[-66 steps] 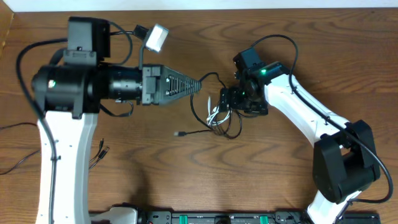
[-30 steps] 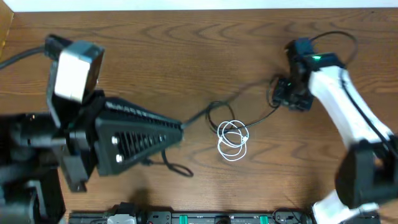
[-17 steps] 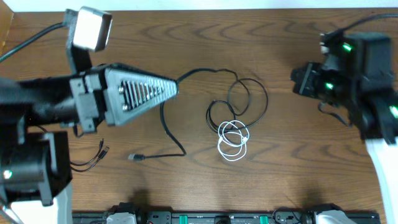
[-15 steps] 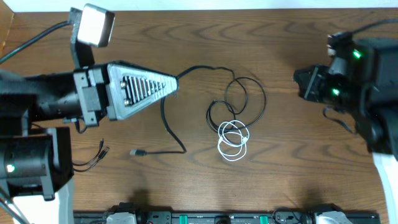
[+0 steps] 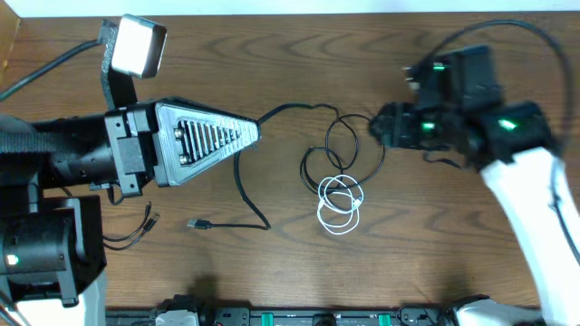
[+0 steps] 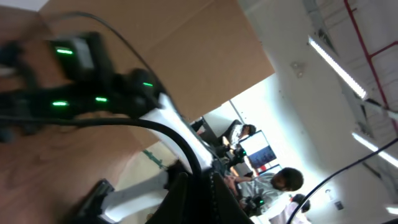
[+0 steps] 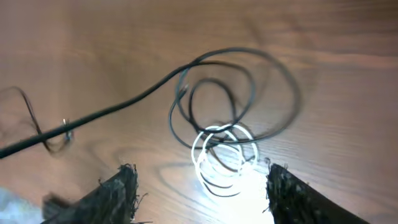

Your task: Untangle cables

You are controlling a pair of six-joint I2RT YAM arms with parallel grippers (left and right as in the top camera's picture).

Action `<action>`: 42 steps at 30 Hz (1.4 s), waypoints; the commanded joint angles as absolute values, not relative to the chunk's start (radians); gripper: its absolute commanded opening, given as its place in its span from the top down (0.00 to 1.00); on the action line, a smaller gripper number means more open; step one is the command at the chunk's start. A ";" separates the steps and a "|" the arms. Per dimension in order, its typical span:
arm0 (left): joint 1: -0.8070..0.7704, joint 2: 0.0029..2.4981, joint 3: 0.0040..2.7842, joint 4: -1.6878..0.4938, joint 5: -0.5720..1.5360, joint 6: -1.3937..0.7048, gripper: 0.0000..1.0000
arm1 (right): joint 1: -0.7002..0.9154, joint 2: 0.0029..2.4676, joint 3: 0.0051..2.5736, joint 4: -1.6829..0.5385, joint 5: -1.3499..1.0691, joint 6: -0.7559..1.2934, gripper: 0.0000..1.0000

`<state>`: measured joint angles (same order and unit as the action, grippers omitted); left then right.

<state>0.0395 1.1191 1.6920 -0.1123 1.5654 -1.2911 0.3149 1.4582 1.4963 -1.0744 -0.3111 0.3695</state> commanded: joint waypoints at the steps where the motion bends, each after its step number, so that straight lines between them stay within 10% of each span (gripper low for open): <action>1: 0.046 1.108 1.702 -0.108 1.533 -1.397 0.93 | 0.426 1.558 1.492 -1.040 -0.375 0.245 0.33; 30: 0.046 1.110 1.702 -0.107 1.447 -1.550 0.93 | 0.579 1.916 1.490 -0.802 -0.085 0.371 0.37; 38: 0.046 1.110 1.702 -0.107 1.446 -1.550 0.93 | 0.613 1.934 1.483 -0.799 -0.082 0.371 0.56; 42: 0.046 1.111 1.702 -0.107 1.446 -1.550 0.93 | 0.621 1.936 1.481 -0.806 -0.078 0.371 0.89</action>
<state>0.0395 1.1164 1.6920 -0.1123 1.4525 -1.5459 0.6094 1.9240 1.4906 -0.8028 -0.0910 0.3729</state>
